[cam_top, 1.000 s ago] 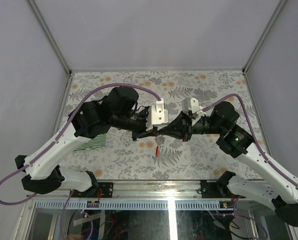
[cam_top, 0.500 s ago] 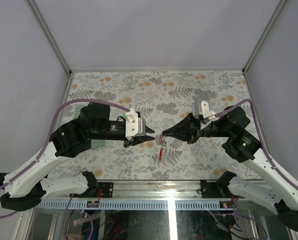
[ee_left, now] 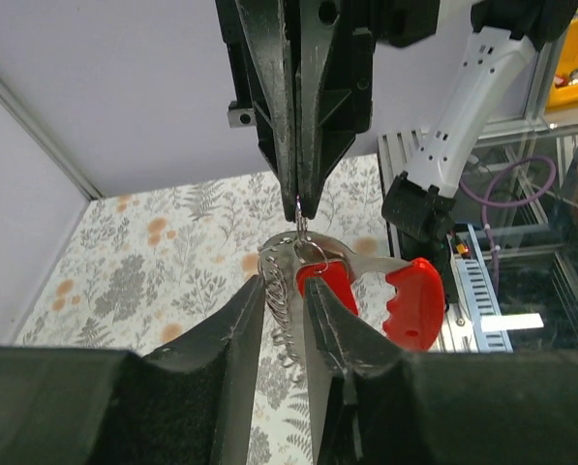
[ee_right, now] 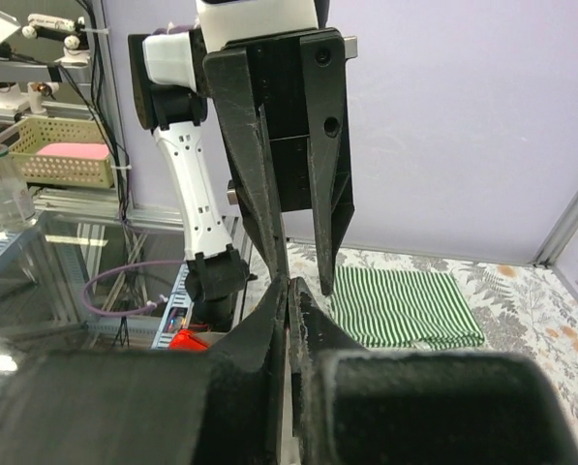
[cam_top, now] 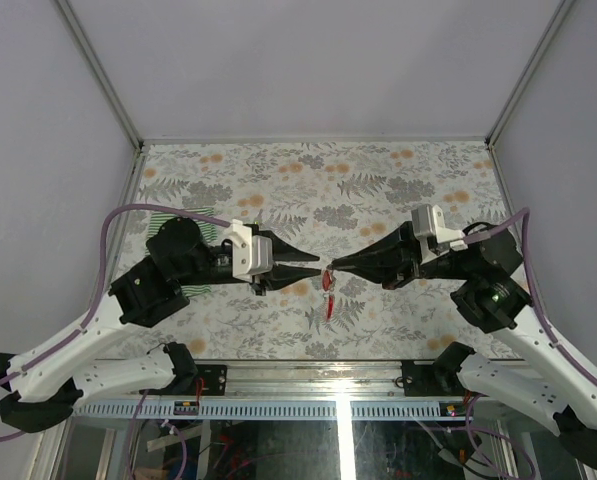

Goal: Put the keys on the keyring

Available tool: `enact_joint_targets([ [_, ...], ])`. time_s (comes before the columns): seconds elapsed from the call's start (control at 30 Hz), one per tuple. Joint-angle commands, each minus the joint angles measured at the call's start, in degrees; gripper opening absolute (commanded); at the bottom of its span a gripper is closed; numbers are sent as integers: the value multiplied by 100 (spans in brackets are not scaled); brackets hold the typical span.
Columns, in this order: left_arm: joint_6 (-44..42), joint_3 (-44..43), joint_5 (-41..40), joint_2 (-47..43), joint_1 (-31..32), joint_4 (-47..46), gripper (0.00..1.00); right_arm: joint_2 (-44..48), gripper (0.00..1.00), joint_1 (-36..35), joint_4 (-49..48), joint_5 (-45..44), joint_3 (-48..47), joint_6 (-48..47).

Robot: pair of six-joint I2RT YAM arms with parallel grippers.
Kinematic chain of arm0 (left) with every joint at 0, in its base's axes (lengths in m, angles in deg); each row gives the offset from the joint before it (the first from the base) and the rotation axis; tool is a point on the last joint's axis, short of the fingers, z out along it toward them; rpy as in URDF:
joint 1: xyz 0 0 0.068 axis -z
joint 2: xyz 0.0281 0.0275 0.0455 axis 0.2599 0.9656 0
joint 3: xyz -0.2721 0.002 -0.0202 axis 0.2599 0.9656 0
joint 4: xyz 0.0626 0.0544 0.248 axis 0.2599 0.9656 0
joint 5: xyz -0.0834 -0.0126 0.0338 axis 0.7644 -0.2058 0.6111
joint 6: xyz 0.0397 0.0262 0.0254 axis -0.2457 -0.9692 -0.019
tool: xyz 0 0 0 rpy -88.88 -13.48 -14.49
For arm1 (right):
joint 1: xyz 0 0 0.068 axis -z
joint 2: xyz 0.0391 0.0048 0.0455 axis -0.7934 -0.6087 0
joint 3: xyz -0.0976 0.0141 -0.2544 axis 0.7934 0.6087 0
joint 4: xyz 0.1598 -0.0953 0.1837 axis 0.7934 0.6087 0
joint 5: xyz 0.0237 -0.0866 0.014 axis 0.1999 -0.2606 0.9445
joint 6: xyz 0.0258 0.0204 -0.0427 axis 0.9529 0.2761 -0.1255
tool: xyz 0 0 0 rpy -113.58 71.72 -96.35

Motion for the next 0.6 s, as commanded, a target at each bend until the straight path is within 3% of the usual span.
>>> enact_joint_targets([
  [0.0,344,260,140,-163,22,-1256,23,113,0,-32,-1423,-295,256,676],
  [0.2,547,485,177,-261,24,-1781,21,17,0,-30,-2753,-470,662,1556],
  [0.57,645,504,229,-197,22,-2064,16,-76,0,-38,-3093,-446,702,1763],
])
